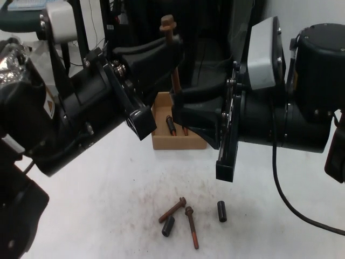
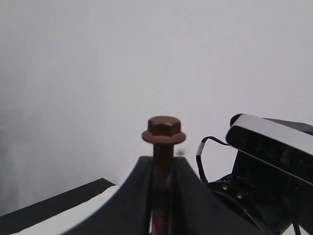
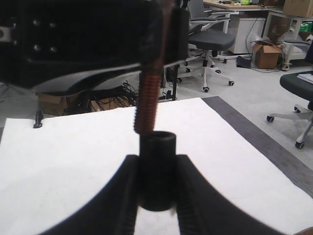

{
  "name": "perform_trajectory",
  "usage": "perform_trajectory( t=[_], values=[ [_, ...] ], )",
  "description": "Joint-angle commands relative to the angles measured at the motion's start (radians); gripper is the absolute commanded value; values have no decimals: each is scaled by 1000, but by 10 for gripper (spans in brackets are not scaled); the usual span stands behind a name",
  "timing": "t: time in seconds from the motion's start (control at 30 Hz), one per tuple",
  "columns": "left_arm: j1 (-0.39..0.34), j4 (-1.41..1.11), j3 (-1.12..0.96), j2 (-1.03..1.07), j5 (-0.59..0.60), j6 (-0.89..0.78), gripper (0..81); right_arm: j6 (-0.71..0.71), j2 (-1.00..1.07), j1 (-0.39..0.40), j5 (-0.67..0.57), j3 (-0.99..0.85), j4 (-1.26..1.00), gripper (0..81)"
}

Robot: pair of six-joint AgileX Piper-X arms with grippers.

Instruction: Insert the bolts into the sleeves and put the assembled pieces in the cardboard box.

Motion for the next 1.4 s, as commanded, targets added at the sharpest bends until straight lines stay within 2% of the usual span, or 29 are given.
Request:
perform_trajectory(
  t=[0.0,0.27,0.4,0.53,0.77,1.37],
  values=[
    [-3,-18,-12,-4,-6,8,3,2,-2,2,15,-4,-7,8],
    [-3,20,-12,-4,-6,60,3,2,-2,2,11,-4,-10,8],
    [-3,20,-12,-4,-45,60,3,16,-2,2,7,-4,-21,8],
    [-3,20,-12,-4,-50,60,3,72,-2,2,-23,-4,-57,8],
    [-3,18,-12,-4,-49,60,3,77,-2,2,-73,-4,-67,8],
    [-3,74,-12,-4,-49,60,3,77,-2,2,-68,-4,-135,8]
  ],
)
